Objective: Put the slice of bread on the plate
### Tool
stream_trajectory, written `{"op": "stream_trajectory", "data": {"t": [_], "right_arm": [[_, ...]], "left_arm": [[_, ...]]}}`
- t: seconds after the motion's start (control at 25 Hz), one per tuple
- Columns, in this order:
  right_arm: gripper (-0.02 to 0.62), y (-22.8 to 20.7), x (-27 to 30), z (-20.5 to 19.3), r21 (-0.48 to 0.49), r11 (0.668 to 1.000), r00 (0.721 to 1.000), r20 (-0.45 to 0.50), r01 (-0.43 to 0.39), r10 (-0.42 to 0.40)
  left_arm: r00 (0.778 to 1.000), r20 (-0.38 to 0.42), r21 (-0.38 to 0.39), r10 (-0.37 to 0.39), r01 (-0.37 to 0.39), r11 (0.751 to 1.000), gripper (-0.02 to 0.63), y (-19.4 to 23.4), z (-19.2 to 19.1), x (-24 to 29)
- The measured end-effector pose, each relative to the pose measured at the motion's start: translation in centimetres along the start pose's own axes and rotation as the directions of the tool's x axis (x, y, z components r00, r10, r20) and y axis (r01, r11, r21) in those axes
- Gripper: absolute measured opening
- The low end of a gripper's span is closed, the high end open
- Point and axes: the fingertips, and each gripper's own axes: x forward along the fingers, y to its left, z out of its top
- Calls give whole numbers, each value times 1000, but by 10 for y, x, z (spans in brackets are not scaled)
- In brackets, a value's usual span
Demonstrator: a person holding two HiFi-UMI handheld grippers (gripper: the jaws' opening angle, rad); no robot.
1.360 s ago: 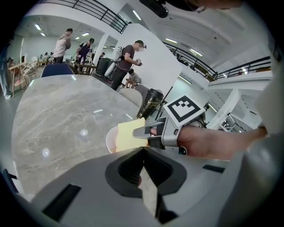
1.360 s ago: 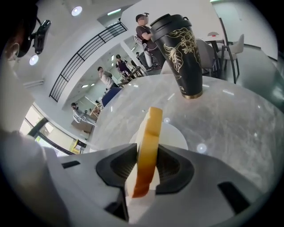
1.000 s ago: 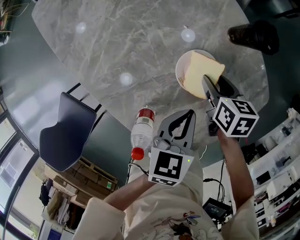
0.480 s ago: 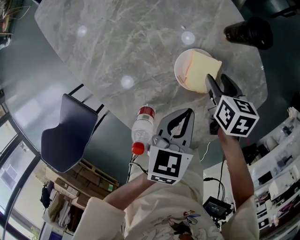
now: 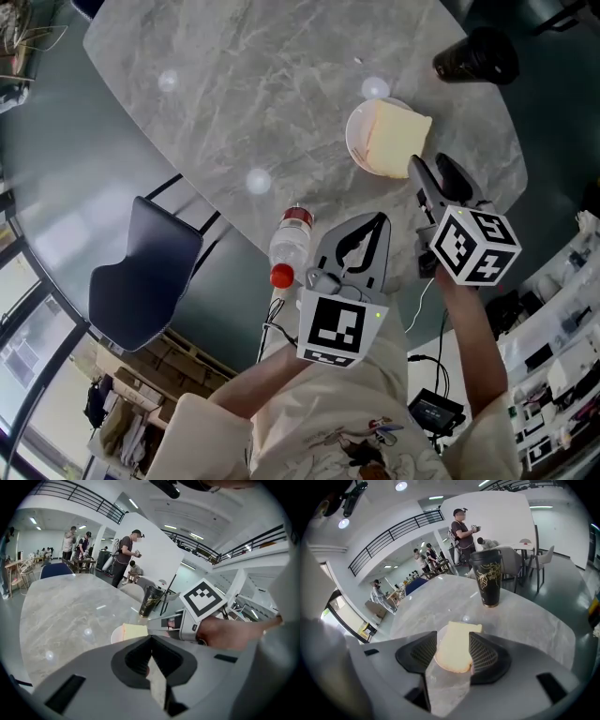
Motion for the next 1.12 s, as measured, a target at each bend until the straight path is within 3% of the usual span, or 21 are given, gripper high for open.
{"op": "stream_trajectory", "data": {"t": [0.44, 0.76, 1.12], "right_arm": [[213, 24, -76, 21, 1, 1000, 993, 119, -2, 2], [196, 40, -139, 35, 47, 998, 973, 231, -31, 20], [180, 81, -203, 13, 87, 996, 957, 290, -37, 11]], "left_arm": [[998, 53, 54, -27, 24, 998, 9, -18, 21, -40], [996, 76, 111, -45, 36, 993, 9, -30, 42, -74], [993, 89, 139, -72, 59, 988, 9, -33, 41, -131]]}}
